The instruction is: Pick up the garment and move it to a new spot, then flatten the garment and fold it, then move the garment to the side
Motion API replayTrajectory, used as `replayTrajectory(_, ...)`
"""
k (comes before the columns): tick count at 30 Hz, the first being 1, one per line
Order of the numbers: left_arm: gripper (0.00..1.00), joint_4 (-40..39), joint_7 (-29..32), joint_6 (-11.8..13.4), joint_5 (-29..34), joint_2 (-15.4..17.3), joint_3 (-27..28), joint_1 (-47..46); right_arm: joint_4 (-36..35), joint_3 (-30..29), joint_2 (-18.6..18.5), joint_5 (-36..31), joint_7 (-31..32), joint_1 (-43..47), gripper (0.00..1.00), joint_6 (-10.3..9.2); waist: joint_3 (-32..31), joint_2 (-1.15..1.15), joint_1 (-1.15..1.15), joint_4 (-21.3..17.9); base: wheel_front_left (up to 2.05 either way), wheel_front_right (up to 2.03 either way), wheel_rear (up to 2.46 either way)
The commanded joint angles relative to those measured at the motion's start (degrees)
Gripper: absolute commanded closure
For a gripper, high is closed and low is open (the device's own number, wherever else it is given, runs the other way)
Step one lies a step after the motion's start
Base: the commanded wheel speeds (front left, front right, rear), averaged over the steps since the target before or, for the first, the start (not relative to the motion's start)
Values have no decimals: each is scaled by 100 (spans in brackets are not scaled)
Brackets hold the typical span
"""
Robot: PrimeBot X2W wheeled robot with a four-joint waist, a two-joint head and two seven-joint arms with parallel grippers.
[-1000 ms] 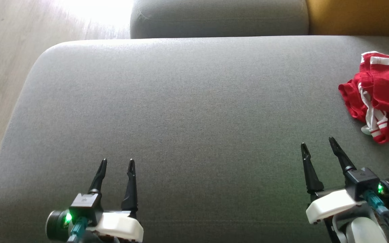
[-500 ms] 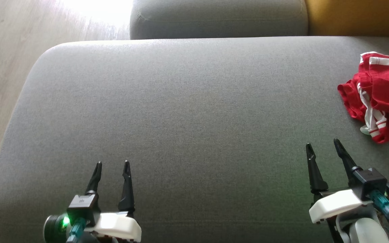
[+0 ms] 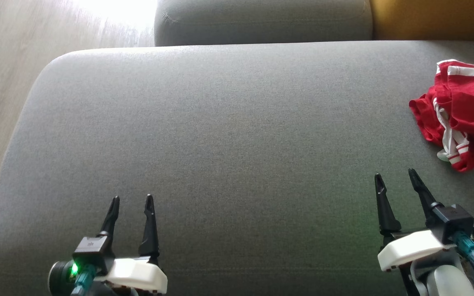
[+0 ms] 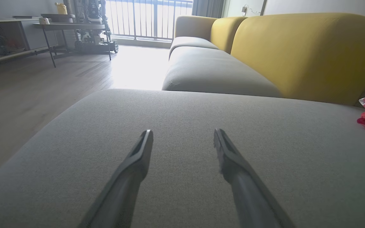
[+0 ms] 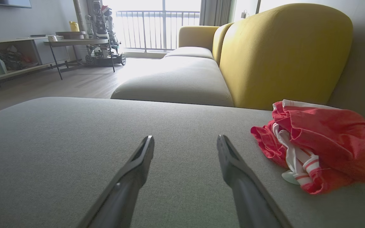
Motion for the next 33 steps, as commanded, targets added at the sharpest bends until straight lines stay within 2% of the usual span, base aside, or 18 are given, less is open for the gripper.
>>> replayTrajectory(1, 0, -210, -28, -11, -7, 28, 200, -140, -178, 129, 9, 45, -53, -259, 0, -2, 0, 0, 0, -1, 0, 0, 0)
replayTrajectory(6, 0, -206, -28, 11, -116, 28, 257, -141, -180, 131, 9, 59, -53, -269, 0, -2, 9, 0, 0, -3, 0, 0, 0)
replayTrajectory(22, 0, -304, -28, -260, -467, 28, 402, -55, -173, 184, 9, 66, -53, -277, 0, -2, 21, 0, 0, 5, 0, 0, 0)
replayTrajectory(23, 100, -95, 1, -246, -465, 2, 195, 32, 0, 33, 0, 42, 0, -7, 100, 0, 23, 0, 0, 5, 0, 0, 0)
replayTrajectory(27, 100, 355, 9, -252, -486, -30, 172, 167, 453, 32, 0, 63, 27, 155, 100, 0, 23, 0, 0, 4, 0, 0, 0)
replayTrajectory(33, 100, 353, 80, -299, -893, -1, 220, 116, 460, -2, 0, 490, 143, 106, 100, 0, 18, 0, 0, -18, 0, 0, 0)
